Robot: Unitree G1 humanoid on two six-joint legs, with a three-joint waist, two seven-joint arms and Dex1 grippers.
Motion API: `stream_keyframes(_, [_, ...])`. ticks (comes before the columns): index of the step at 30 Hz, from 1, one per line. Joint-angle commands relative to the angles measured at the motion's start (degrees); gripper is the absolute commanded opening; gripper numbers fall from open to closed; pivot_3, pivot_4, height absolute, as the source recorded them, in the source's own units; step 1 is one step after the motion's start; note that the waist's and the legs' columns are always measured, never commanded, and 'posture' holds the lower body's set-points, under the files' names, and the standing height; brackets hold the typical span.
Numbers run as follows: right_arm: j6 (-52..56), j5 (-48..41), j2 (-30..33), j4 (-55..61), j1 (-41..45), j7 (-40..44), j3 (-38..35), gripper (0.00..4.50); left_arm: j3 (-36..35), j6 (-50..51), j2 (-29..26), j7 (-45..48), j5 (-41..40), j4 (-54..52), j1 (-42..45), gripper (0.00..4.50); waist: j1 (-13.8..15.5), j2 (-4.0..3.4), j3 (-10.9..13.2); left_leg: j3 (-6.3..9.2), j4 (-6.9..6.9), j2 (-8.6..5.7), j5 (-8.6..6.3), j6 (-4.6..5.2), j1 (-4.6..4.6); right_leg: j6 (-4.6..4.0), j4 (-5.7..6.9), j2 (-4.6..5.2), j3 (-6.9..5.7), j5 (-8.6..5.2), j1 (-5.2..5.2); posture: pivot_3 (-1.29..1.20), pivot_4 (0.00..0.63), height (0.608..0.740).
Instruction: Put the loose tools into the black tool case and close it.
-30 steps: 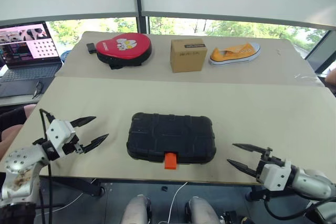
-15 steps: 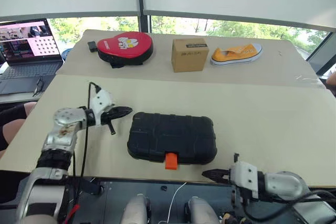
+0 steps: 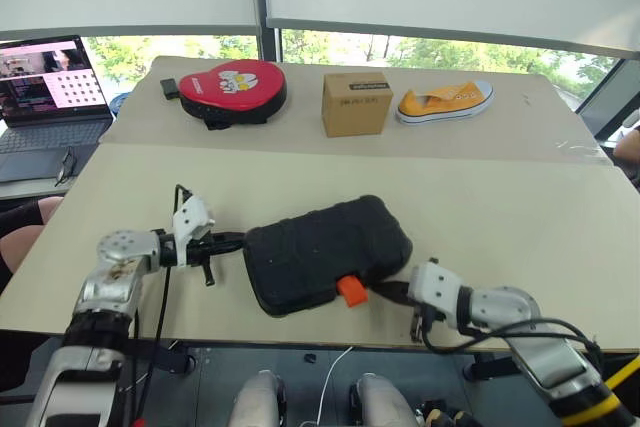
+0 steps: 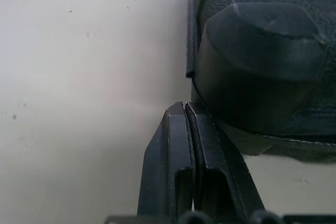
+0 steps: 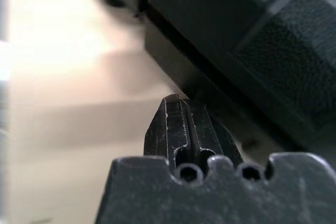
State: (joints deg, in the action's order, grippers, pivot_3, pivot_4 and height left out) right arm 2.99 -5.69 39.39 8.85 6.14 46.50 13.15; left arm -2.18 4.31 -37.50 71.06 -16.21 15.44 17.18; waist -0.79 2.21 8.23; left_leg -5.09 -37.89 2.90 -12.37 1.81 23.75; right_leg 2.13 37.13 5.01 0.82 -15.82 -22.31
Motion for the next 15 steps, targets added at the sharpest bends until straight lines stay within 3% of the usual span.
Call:
stream_keyframes(1, [-2.8, 0.7, -2.3, -2.7, 4.3, -2.3, -2.4, 0.0, -0.8, 1.4, 0.7, -1.3, -3.0, -7.9, -3.2, 0.11, 0.1, -0.03, 0.0, 0.01, 0.0, 0.0, 0.0, 0.0, 0.01, 0.0, 0.01, 0.03, 0.0, 0.0, -0.01, 0.0, 0.15, 0.74])
stream_keyframes(6, [-5.1, 2.7, -5.2, -9.4, 8.5, -2.9, -2.4, 0.0, -4.9, 5.9, 1.4, -6.3, -7.1, -15.5, -8.4, 0.11, 0.1, -0.07, 0.1, 0.02, 0.02, -0.02, -0.01, 0.01, 0.05, 0.0, 0.0, 0.09, -0.04, 0.0, -0.04, 0.0, 0.15, 0.74])
stream_keyframes(10, [-4.7, 1.3, -4.5, -9.7, 8.1, -1.6, -4.4, 0.0, -8.9, 7.9, -3.6, -4.0, -8.6, -14.1, -9.6, 0.11, 0.0, -0.08, 0.1, 0.03, 0.02, -0.01, -0.01, 0.01, 0.05, 0.0, 0.02, 0.09, -0.06, 0.0, -0.05, 0.0, 0.15, 0.74])
stream_keyframes(15, [-1.6, -4.5, -0.5, -3.6, 1.2, 2.8, -9.1, 0.0, -7.1, 23.0, -10.8, 2.3, -17.5, -18.4, -2.2, 0.11, 0.9, -0.14, 0.1, 0.05, 0.04, -0.05, -0.01, 0.01, 0.04, 0.01, -0.01, 0.17, -0.14, -0.02, -0.01, 0.0, 0.15, 0.74])
